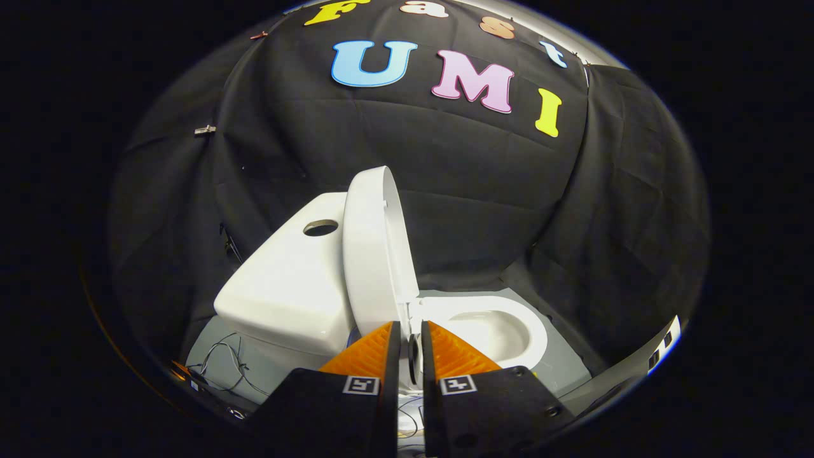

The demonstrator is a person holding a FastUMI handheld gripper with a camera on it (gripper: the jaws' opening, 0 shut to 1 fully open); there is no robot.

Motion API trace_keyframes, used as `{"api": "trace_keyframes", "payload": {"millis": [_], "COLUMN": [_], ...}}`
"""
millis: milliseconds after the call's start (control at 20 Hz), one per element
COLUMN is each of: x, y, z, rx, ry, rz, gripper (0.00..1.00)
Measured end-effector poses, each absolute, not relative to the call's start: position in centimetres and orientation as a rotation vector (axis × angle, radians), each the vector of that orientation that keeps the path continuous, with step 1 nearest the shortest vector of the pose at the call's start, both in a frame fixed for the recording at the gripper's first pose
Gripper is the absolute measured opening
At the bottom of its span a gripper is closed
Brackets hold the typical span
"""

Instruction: Open the toilet lid.

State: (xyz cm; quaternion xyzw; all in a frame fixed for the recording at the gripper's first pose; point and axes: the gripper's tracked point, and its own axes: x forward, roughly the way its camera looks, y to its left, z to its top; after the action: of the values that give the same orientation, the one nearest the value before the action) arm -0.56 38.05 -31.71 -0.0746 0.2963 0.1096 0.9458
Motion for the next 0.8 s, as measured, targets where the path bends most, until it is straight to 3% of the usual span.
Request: {"api": "trace_keyframes", "payload": {"millis": [50, 100, 300, 400, 800], "x": [-0.5, -0.9, -1.7, -1.8, -1.3], "y": [38.1, 38.7, 38.7, 38.9, 39.1], "z": [-31.6, -31.7, -31.9, -31.6, -26.0], "rx": [-0.159, -0.144, -0.138, -0.144, -0.096], "ry": [0.601, 0.609, 0.636, 0.621, 0.527], "rz": [0.233, 0.261, 0.289, 0.3, 0.333], "gripper": [0.33, 0.37, 1.0, 0.96, 0.97]}}
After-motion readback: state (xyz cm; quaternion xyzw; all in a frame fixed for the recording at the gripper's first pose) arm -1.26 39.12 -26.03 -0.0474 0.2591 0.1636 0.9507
